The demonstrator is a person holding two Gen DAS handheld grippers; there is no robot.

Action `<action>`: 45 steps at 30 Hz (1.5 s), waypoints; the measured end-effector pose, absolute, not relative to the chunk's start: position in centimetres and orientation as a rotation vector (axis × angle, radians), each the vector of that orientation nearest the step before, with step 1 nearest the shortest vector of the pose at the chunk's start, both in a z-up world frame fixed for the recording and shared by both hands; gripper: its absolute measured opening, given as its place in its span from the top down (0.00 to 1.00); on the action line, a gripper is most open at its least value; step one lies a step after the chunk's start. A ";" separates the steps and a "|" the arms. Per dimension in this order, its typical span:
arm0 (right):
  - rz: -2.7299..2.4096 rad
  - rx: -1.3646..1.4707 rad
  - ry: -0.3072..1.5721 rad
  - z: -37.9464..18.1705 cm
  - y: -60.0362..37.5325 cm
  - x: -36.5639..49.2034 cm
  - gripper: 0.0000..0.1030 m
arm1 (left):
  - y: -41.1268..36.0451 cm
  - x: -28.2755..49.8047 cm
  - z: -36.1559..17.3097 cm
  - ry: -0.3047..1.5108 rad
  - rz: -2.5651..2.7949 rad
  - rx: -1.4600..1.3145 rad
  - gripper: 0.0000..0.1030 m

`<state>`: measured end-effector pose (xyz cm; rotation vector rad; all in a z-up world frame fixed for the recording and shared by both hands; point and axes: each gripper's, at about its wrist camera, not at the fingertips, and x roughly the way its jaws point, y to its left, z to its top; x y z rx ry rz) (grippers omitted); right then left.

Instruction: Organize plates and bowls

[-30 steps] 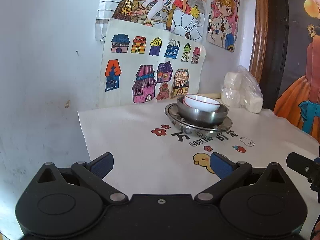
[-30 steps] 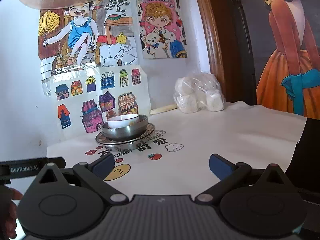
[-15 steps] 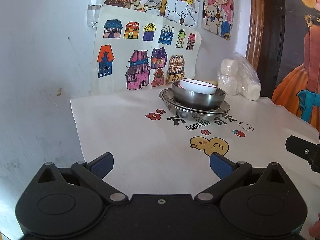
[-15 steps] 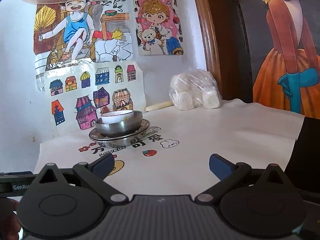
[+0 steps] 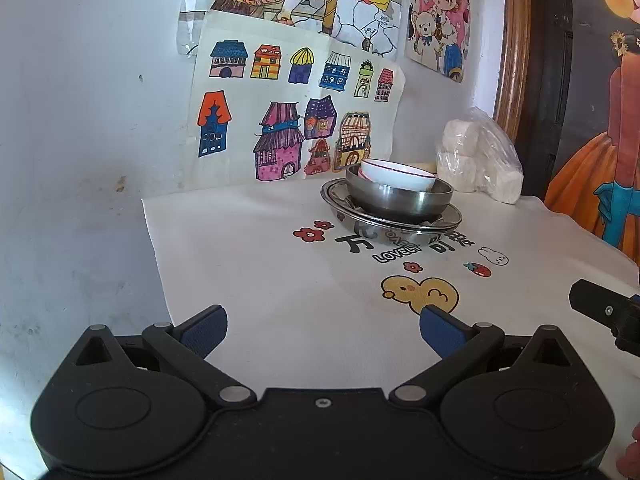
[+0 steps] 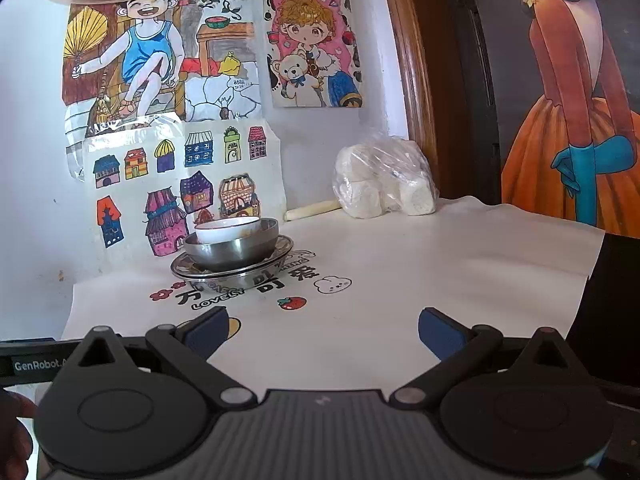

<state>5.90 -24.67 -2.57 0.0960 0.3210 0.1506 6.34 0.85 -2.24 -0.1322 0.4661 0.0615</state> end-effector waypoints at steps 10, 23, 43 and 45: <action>0.154 0.091 0.323 -2.5 -24.6 5.8 0.00 | 1.0 6.1 -2.1 0.464 0.064 -0.137 0.01; 0.154 0.092 0.327 -2.6 -24.7 5.8 0.00 | 0.9 6.1 -2.1 0.465 0.068 -0.136 0.01; 0.152 0.092 0.330 -2.6 -24.7 6.0 0.00 | 0.9 6.2 -2.3 0.473 0.070 -0.136 0.01; 0.151 0.093 0.331 -2.6 -24.7 6.0 0.00 | 1.0 6.2 -2.4 0.473 0.070 -0.135 0.01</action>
